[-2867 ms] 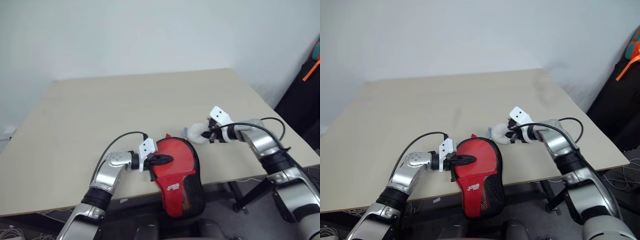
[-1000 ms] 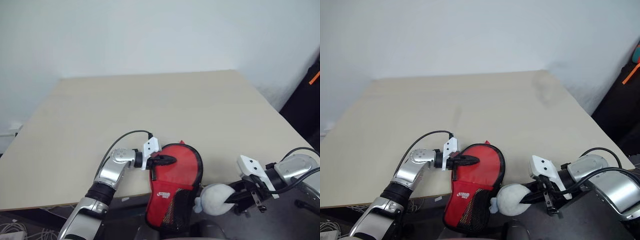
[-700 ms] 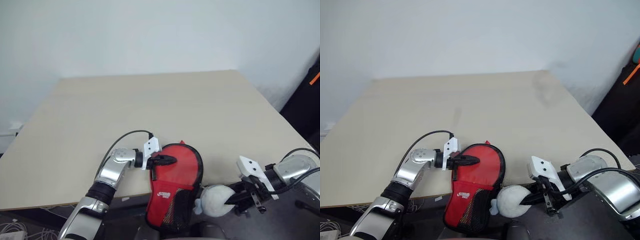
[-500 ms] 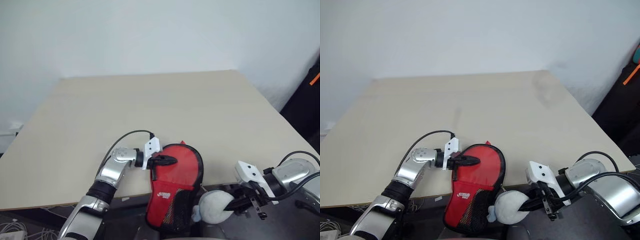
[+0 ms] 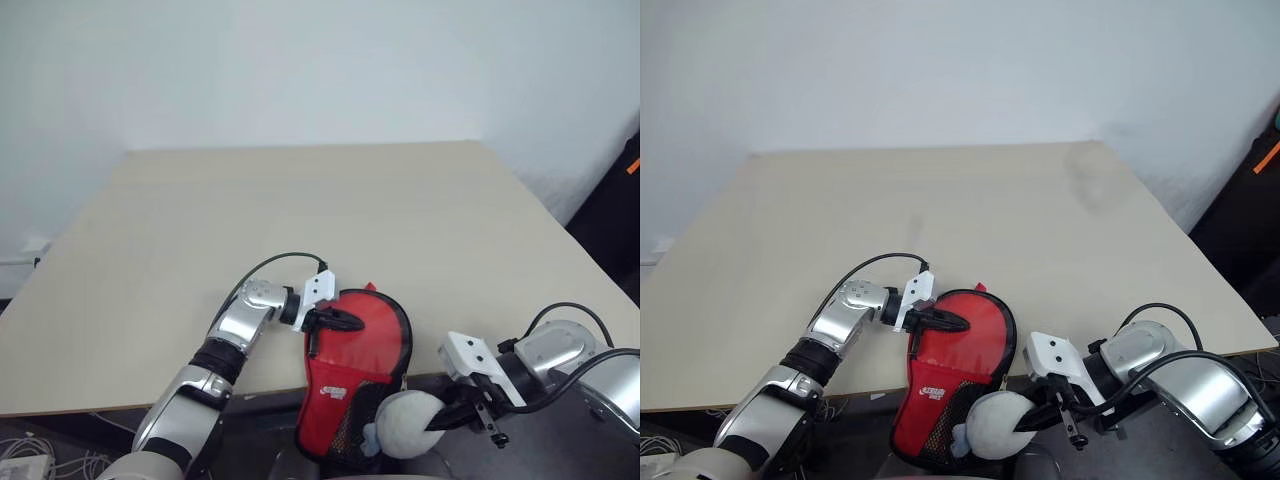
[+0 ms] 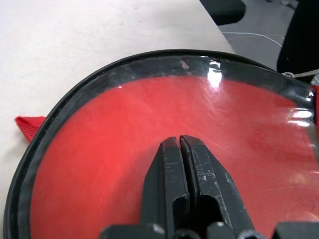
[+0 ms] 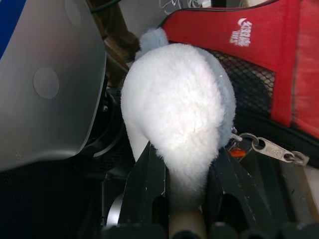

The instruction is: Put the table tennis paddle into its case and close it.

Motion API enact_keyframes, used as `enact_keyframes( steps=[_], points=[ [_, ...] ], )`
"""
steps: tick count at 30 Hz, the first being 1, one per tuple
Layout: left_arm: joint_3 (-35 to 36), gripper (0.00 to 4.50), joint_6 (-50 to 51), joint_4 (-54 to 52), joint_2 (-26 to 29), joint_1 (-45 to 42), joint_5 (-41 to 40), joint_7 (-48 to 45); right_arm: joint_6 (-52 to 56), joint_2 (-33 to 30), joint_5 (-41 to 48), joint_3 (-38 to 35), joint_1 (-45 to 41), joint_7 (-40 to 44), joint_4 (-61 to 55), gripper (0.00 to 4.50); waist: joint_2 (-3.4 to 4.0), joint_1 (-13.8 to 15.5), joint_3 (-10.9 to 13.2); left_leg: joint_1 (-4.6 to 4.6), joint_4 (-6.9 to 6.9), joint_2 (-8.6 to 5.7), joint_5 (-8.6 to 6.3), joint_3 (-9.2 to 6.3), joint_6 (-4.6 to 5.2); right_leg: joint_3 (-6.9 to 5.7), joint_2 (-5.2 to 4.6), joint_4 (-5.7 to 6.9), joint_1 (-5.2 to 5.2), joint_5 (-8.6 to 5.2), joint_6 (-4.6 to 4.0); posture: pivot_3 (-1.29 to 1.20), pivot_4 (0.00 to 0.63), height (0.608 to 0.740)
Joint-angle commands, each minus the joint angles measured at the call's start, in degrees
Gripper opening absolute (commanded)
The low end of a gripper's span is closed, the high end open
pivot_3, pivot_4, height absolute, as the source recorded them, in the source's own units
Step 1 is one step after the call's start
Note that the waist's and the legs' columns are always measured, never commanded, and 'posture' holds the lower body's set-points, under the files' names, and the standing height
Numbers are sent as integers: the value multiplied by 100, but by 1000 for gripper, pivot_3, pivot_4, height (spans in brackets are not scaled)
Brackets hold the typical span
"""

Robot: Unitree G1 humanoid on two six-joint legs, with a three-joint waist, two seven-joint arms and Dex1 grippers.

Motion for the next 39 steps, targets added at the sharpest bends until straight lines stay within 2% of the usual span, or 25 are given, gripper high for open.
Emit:
enact_keyframes(
  steps=[1, 7, 16, 30, 34, 39],
  points=[
    [-315, 0, 32, 260, -36, 88, 330, -121, 29, 3, 158, -120, -43, -21, -261, 694, -1, 3, 0, 0, 0, 0, 0, 0, 0, 0, 0, 0, 0, 0, 0, 0, 0, 706],
    [-328, 0, -2, 316, -69, 115, 389, -187, 119, -54, 288, -162, 133, -65, -492, 694, -2, 27, 1, 0, 0, 0, -2, -2, -1, -1, 0, -1, 0, -1, 2, 0, 0, 706],
    [-314, 0, -9, 391, -65, 81, 422, -280, -5, -424, 370, 29, 864, 126, -1323, 694, -5, 58, -1, 1, 4, 0, -34, -1, 7, 1, 0, -2, 4, -21, 35, 0, 0, 706],
    [-256, 0, -20, 504, -199, -4, 436, -130, 128, -139, 252, 656, 1019, -316, -1735, 694, -12, 84, -1, 1, 11, -4, -46, 1, 15, 3, -4, -6, 9, -26, 43, 0, 0, 706],
    [-242, 0, -69, 614, -262, -65, 453, -56, 61, -199, 169, 667, 1032, -349, -1729, 694, -12, 87, 0, 2, 22, -6, -47, 0, 19, 2, -12, -5, 15, -26, 43, 0, 0, 706],
    [-208, 0, -117, 755, -341, -160, 467, 38, 100, -139, 276, 341, 739, -351, -1413, 694, -14, 85, 1, 3, 27, -7, -48, 1, 21, -4, -21, -3, 17, -26, 44, 0, 0, 706]
  ],
)
